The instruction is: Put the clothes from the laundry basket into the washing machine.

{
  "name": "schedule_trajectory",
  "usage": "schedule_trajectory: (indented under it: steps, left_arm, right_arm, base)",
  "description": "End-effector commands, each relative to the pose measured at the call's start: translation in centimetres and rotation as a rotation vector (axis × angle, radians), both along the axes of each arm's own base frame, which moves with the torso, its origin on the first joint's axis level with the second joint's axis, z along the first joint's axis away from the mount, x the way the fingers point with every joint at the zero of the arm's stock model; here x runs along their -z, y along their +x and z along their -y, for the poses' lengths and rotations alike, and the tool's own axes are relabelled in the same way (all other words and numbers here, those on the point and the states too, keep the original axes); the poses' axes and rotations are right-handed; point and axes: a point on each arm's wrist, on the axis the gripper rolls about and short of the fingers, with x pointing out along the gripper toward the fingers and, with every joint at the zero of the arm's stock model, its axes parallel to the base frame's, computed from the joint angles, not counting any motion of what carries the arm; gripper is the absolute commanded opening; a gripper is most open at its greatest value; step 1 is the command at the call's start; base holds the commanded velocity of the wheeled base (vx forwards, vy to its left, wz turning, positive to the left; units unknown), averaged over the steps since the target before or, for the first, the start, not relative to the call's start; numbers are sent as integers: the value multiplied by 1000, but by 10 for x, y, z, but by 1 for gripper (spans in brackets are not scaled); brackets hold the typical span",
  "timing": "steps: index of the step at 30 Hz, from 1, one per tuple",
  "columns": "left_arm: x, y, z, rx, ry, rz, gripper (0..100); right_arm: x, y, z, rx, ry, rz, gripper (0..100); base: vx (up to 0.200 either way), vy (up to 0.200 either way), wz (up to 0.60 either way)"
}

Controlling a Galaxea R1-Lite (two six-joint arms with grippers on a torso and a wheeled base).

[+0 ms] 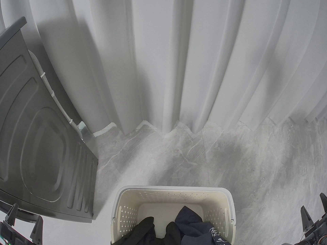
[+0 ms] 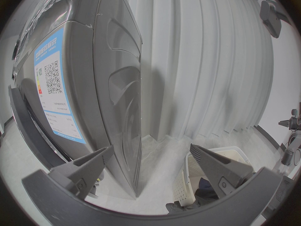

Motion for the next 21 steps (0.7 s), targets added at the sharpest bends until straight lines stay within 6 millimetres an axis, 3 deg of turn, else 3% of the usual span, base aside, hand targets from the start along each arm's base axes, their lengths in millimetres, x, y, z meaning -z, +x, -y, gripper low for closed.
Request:
schedule_trajectory:
  steps: [1, 4, 21]
  left_arm:
    - [5, 0, 0, 0, 1, -1, 100]
    - [5, 0, 0, 0, 1, -1, 100]
    - [5, 0, 0, 0, 0, -4, 100]
  right_arm:
    - [5, 1, 0, -1, 0, -10, 100]
    - [5, 1, 0, -1, 0, -10, 100]
    - [5, 1, 0, -1, 0, -10, 100]
  base:
    - [0, 0, 0]
    - [200, 0, 0]
    - [0, 0, 0]
